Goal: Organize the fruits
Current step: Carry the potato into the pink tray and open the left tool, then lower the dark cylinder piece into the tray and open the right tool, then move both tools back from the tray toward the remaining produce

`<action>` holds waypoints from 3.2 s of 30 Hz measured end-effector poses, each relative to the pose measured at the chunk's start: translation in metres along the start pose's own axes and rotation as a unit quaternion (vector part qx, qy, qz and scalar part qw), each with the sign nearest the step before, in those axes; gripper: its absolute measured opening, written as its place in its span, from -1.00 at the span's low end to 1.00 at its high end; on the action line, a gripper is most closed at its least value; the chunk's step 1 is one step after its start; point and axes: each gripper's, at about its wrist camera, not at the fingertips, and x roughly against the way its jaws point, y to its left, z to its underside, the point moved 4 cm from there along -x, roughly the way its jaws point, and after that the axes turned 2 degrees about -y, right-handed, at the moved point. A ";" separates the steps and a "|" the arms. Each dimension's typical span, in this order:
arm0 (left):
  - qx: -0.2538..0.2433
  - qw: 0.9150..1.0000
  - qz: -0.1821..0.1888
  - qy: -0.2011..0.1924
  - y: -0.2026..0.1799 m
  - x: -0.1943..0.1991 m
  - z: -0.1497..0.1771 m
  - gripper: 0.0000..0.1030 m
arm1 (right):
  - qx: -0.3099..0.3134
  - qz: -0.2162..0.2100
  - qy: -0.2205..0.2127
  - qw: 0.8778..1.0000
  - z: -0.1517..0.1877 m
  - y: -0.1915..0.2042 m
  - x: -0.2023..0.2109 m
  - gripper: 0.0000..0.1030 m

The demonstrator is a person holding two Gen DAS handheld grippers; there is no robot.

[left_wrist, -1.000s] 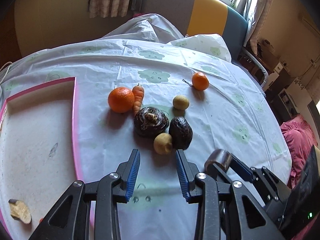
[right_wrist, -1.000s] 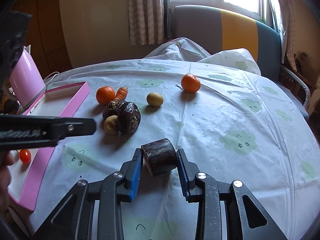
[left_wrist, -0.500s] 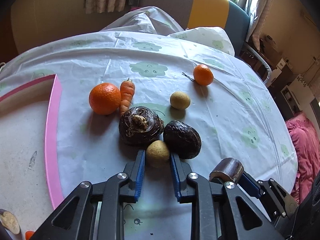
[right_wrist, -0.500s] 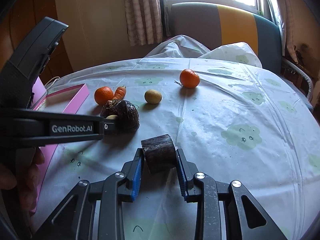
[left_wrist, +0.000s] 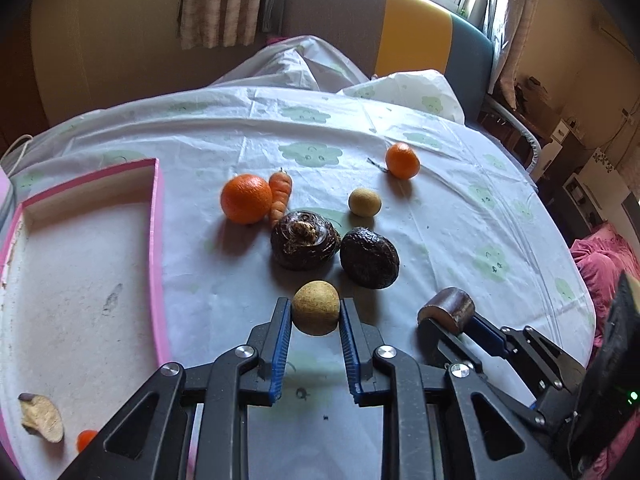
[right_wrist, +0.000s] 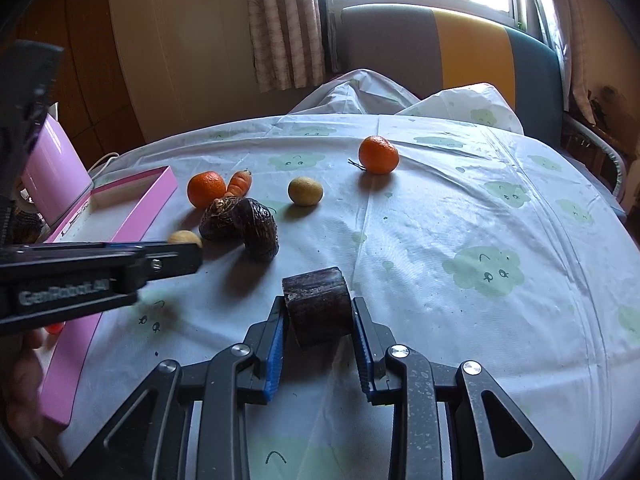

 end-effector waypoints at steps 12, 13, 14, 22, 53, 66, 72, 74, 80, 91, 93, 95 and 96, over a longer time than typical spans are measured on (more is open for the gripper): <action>0.007 0.996 -0.056 -0.063 0.055 0.062 0.011 -0.53 | 0.015 0.015 0.003 1.000 0.001 0.003 0.000 -0.42; 0.015 0.996 -0.062 -0.064 0.064 0.065 0.012 -0.53 | 0.017 0.017 0.004 1.000 0.001 0.003 0.000 -0.42; 0.021 0.995 -0.071 -0.064 0.073 0.065 0.014 -0.53 | 0.020 0.019 0.004 1.000 0.001 0.004 0.000 -0.42; 0.063 0.991 -0.113 -0.031 0.123 0.051 0.036 -0.53 | 0.033 0.031 0.009 0.999 0.001 0.007 -0.001 -0.43; 0.077 0.985 -0.140 -0.069 0.144 0.099 0.062 -0.36 | 0.057 -0.002 0.002 0.998 -0.008 0.045 0.020 -0.49; 0.109 0.981 -0.143 -0.075 0.165 0.110 0.071 -0.36 | 0.108 -0.134 -0.005 0.985 -0.020 0.146 0.045 -0.49; 0.124 0.978 -0.147 -0.076 0.176 0.115 0.076 -0.36 | 0.162 -0.166 0.019 0.973 -0.008 0.195 0.033 -0.49; 0.127 0.978 -0.146 -0.075 0.178 0.115 0.078 -0.36 | 0.181 -0.164 0.027 0.969 0.000 0.206 0.027 -0.49; 0.131 0.977 -0.146 -0.078 0.182 0.118 0.078 -0.36 | 0.206 -0.153 0.037 0.966 0.011 0.219 0.019 -0.48; 0.123 0.979 -0.142 -0.079 0.176 0.121 0.077 -0.36 | 0.201 -0.149 0.039 0.967 0.015 0.216 0.017 -0.39; 0.122 0.979 -0.142 -0.079 0.175 0.121 0.077 -0.36 | 0.197 -0.151 0.034 0.968 0.013 0.215 0.020 -0.30; 0.119 0.979 -0.143 -0.079 0.173 0.121 0.077 -0.36 | 0.196 -0.151 0.029 0.968 0.012 0.214 0.022 -0.29; 0.118 0.979 -0.143 -0.080 0.172 0.122 0.076 -0.36 | 0.194 -0.152 0.028 0.969 0.011 0.214 0.023 -0.29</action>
